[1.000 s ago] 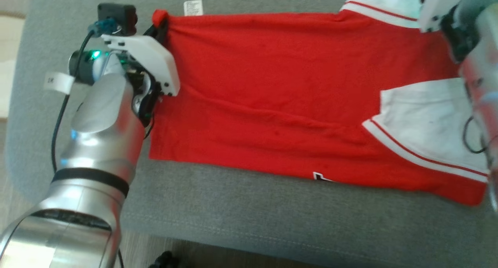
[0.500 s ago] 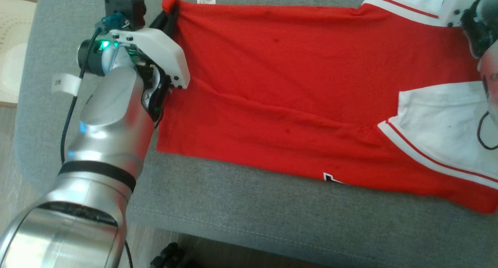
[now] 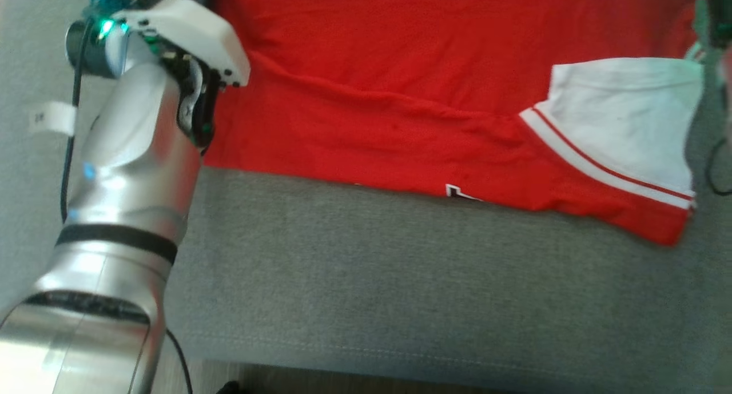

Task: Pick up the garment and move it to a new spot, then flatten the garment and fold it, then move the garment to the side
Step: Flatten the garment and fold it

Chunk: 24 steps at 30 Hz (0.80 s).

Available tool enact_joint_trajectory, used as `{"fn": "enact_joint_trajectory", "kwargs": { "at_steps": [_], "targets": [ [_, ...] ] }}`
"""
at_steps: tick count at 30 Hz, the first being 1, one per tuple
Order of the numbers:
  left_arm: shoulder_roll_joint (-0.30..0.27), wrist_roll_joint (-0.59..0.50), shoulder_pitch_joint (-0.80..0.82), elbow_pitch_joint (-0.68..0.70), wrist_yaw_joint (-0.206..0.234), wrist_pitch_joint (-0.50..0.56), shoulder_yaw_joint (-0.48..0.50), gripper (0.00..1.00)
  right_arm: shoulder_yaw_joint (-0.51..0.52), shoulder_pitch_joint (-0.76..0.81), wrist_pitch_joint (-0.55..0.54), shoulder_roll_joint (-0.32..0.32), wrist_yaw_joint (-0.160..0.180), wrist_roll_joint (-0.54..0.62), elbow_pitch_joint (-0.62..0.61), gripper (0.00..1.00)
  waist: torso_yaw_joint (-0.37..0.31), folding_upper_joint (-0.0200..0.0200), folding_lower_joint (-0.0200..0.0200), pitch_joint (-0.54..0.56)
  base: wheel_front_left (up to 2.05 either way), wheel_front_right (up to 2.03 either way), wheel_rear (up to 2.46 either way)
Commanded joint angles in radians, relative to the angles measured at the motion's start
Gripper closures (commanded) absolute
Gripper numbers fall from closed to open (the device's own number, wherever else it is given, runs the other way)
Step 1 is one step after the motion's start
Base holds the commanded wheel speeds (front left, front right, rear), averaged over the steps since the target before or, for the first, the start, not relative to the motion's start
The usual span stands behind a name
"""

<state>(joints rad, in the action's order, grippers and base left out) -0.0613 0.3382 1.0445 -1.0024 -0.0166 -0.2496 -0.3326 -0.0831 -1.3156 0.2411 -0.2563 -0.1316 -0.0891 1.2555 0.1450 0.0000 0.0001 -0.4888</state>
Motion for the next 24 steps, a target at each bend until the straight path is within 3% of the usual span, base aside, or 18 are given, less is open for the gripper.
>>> {"fn": "enact_joint_trajectory", "kwargs": {
  "at_steps": [1,7,13,24],
  "targets": [
    [-0.052,0.001,-0.022,0.033,0.009,-0.012,0.034,1.00,-0.011,0.015,0.014,0.028,0.001,-0.008,-0.045,1.00,-0.024,0.0000,-0.0001,0.018,0.00,0.00,0.00],
    [-0.062,0.026,-0.177,0.081,0.021,-0.012,0.094,1.00,-0.080,0.214,0.020,0.077,0.001,-0.143,-0.235,1.00,-0.080,0.0000,-0.0001,0.076,0.00,0.00,0.00],
    [-0.068,0.034,-0.322,0.110,0.034,-0.012,0.146,1.00,-0.177,0.473,0.020,0.063,0.001,-0.320,-0.430,1.00,-0.121,0.0000,-0.0001,0.137,0.00,0.00,0.00],
    [-0.057,-0.001,-0.448,0.140,0.058,-0.012,0.192,1.00,-0.239,0.769,-0.020,0.058,0.001,-0.489,-0.582,1.00,-0.153,0.0000,-0.0001,0.198,0.00,0.00,0.00]
  ]
}}
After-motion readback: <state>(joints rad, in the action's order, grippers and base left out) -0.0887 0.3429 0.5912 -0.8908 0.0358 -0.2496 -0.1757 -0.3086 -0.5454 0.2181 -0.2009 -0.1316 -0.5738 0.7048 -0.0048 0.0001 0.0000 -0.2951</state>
